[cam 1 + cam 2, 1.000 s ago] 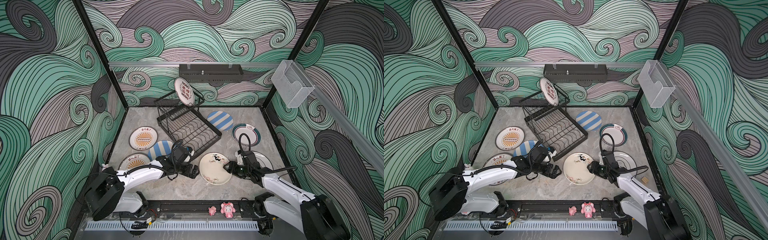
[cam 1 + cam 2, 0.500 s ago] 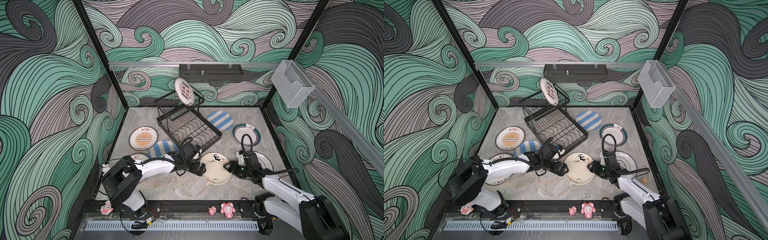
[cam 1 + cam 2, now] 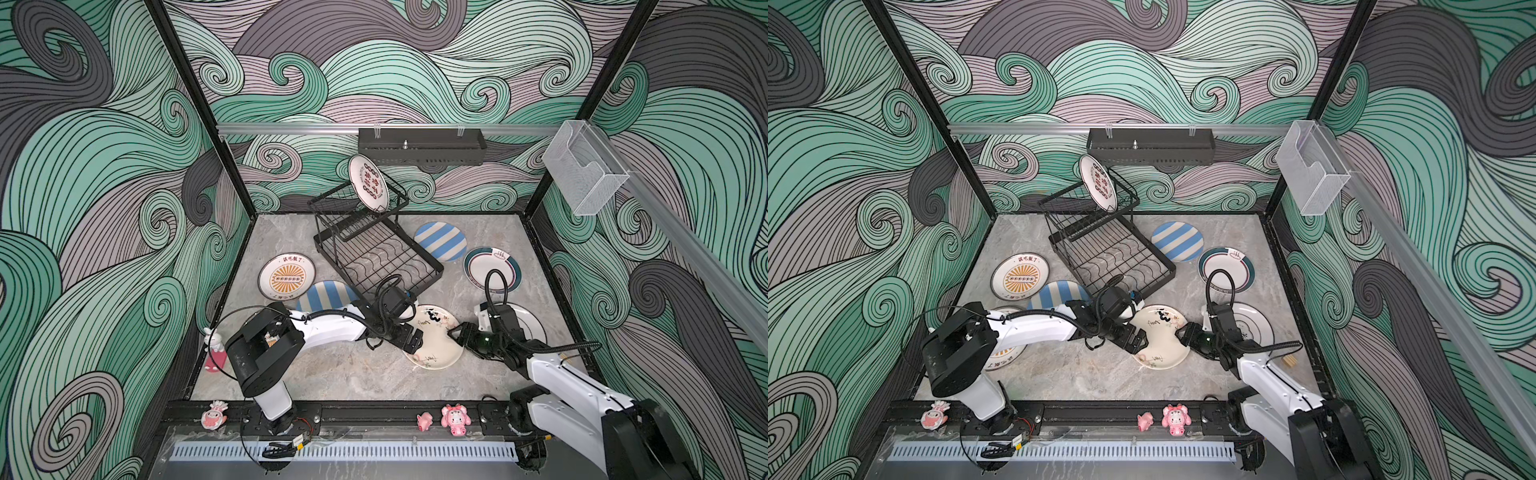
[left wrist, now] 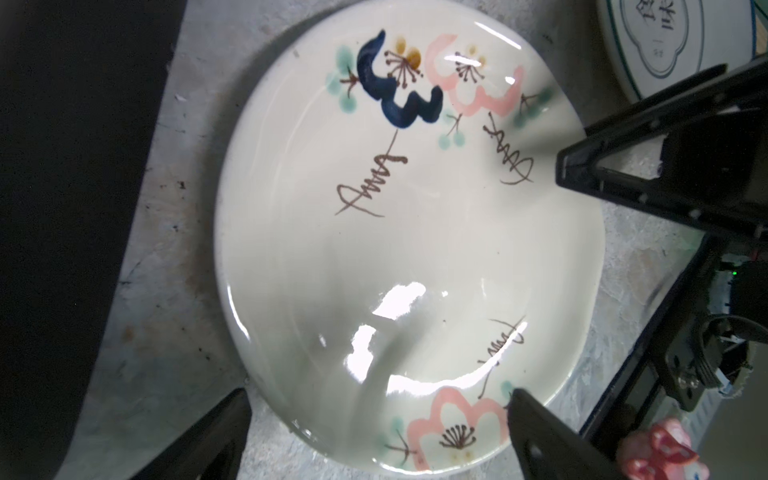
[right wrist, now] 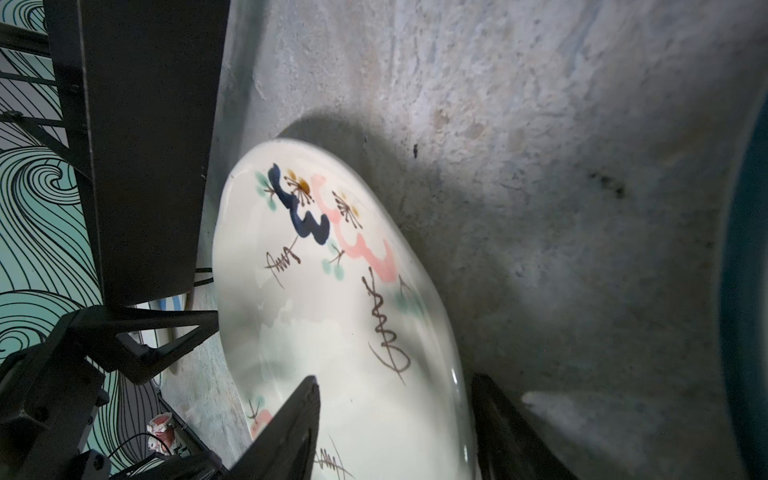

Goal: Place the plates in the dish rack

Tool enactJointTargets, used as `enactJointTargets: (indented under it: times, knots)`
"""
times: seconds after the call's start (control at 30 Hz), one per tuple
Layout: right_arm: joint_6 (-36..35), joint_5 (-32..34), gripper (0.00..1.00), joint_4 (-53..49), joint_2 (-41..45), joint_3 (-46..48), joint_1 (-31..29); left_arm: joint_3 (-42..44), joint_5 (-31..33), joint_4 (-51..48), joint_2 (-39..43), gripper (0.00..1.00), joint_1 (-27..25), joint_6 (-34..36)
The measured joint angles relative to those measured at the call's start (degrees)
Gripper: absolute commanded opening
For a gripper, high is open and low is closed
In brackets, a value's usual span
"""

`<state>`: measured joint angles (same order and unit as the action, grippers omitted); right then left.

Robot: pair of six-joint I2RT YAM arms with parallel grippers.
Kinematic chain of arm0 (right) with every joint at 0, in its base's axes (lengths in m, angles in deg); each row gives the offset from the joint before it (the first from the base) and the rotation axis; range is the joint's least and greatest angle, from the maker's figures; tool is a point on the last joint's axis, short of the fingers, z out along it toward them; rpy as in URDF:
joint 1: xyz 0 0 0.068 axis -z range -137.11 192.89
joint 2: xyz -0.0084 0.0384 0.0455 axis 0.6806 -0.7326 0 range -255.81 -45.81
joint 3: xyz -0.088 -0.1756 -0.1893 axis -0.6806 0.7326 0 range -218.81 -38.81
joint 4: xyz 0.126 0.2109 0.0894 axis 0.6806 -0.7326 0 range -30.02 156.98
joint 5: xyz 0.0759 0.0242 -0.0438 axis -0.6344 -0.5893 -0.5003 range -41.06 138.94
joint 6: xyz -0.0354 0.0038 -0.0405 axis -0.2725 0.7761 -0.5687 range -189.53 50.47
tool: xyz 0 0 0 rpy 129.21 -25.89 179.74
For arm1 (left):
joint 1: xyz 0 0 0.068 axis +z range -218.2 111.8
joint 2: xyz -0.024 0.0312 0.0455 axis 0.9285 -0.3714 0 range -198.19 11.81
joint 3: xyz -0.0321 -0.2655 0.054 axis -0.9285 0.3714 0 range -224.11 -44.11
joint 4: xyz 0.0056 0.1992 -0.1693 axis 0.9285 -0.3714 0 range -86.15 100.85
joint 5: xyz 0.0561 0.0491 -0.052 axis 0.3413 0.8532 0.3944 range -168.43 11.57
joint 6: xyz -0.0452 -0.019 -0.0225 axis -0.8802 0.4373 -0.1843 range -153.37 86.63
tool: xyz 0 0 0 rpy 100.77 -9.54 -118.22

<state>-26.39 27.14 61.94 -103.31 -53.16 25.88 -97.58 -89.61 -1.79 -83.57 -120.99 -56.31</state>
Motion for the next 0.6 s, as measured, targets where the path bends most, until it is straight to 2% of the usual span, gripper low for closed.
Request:
enactJointTargets:
  times: [0.27, 0.4, 0.6]
  knots:
    - [0.42, -0.74, 0.48, 1.46, -1.79, 0.02, 0.28, -0.31, -0.92, 0.24, -0.81, 0.99, -0.02, 0.74]
    - [0.46, -0.76, 0.38, 1.36, -2.05, 0.04, 0.52, -0.44, -1.01, 0.17, -1.05, 0.99, -0.22, 1.14]
    - [0.50, -0.81, 0.31, 2.14, -2.08, 0.83, 0.70, -0.44, -2.47, 0.26, -2.58, 0.98, -0.22, 1.53]
